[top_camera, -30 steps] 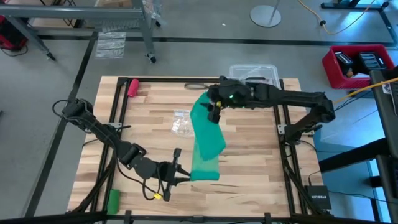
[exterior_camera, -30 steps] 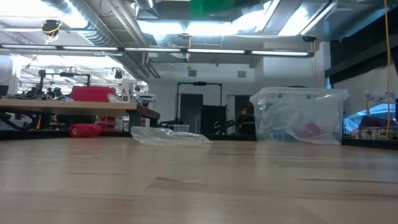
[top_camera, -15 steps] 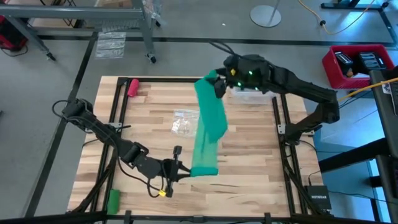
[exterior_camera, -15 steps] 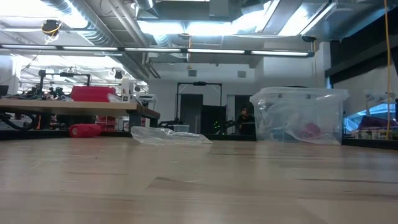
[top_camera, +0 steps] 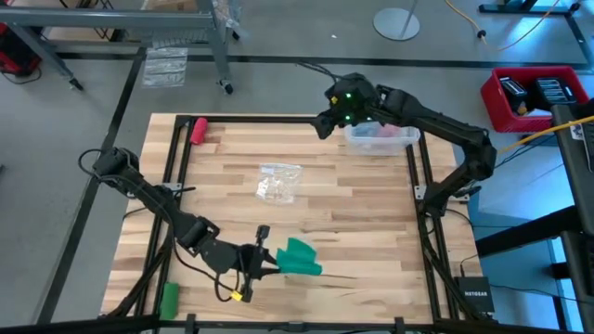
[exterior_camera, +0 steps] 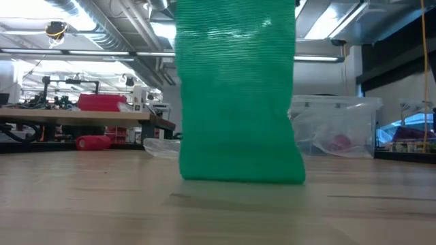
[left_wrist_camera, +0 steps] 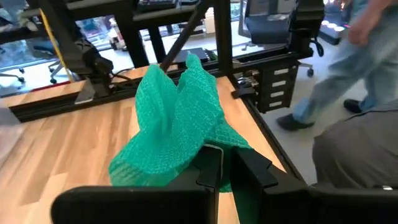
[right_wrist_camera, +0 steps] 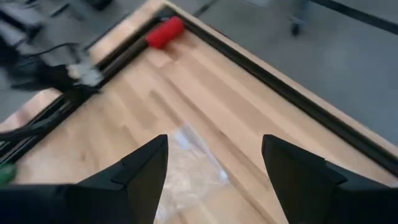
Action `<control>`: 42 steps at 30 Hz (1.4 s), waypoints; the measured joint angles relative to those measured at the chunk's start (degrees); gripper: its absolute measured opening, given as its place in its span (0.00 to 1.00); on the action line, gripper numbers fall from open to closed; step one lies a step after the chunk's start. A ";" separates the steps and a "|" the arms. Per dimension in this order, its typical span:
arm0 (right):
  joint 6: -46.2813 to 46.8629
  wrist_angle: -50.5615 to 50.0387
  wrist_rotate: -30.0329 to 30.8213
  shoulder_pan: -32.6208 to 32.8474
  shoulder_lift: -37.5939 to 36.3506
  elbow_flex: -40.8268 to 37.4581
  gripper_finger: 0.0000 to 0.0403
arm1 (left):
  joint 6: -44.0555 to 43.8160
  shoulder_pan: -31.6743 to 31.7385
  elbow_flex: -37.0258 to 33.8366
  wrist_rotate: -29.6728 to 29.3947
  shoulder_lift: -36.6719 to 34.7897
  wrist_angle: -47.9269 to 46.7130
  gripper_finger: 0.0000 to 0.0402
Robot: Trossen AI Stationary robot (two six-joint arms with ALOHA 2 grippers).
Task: Roll bandage
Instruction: Roll the green bandage
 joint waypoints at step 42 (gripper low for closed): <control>-14.37 46.54 15.60 45.91 -11.84 -32.62 0.66 | 3.10 3.59 0.04 -3.32 -18.62 7.06 0.04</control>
